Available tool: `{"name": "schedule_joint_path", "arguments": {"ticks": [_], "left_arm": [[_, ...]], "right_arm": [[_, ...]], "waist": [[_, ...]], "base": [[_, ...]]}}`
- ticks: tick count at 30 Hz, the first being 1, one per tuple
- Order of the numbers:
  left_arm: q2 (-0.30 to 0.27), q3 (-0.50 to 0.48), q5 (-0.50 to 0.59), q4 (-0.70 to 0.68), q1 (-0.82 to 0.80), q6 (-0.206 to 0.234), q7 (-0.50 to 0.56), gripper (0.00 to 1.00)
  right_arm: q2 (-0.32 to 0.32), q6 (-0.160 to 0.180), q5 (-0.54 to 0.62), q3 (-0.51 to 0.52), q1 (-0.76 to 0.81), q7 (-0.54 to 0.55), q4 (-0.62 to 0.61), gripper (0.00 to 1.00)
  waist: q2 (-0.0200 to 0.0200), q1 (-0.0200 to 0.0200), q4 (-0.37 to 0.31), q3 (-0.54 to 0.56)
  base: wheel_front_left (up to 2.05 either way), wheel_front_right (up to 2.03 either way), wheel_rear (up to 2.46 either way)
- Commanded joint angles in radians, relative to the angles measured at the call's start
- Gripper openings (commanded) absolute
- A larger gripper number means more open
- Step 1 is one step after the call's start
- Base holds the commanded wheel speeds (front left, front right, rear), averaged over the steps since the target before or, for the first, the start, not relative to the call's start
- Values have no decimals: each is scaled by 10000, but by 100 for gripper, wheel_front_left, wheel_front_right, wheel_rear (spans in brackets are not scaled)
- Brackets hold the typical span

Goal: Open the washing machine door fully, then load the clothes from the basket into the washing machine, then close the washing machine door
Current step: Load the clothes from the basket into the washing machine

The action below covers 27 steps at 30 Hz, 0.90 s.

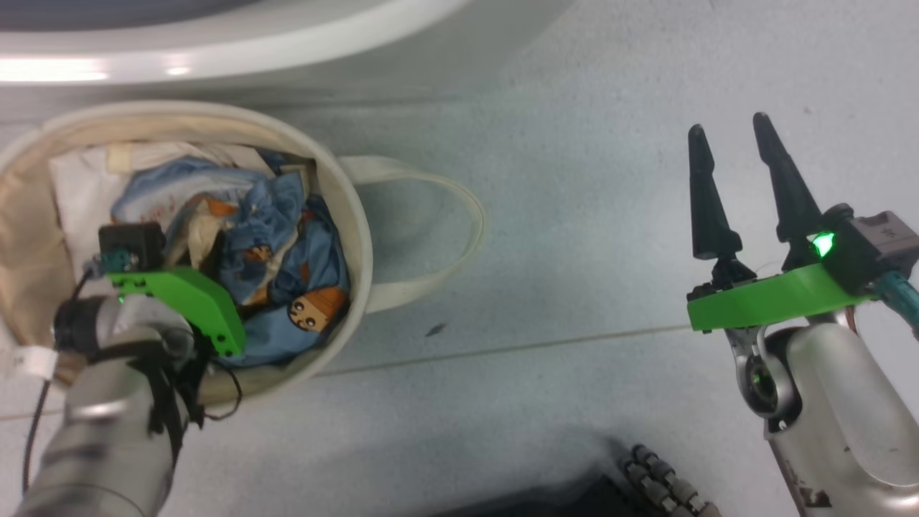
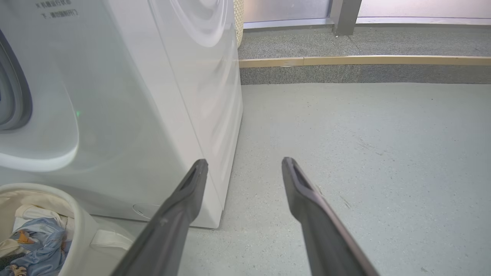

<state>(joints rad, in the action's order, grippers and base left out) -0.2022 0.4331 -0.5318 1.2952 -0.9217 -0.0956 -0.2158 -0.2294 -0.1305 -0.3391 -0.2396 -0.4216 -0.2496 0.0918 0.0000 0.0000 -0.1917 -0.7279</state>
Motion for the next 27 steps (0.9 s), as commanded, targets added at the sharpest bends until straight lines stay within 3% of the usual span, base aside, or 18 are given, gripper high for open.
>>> {"name": "schedule_joint_path", "arguments": {"ticks": [1, 7, 15, 27], "left_arm": [[-214, -269, -113, -45, 451, -67, -177, 0], [2, -359, -287, -500, 1040, -280, -445, 0], [-170, -1294, 112, -2828, 2429, -320, -457, 0], [281, -2992, 1072, -6199, 4687, -347, -458, 0]], "right_arm": [[12, -2, -96, -170, 334, -122, -159, 100], [114, -2, -383, -432, 349, -122, 319, 100], [172, -2, -735, -750, 456, -122, 852, 100], [173, -2, -1441, -1125, 1249, -122, 1522, 100]], "waist": [[0, 0, 154, 428], [0, 0, 517, 1398], [0, 0, 935, 2842], [0, 0, 1704, 5379]], "base": [[0, 0, 0], [0, 0, 0], [0, 0, 0], [0, 0, 0]]}}
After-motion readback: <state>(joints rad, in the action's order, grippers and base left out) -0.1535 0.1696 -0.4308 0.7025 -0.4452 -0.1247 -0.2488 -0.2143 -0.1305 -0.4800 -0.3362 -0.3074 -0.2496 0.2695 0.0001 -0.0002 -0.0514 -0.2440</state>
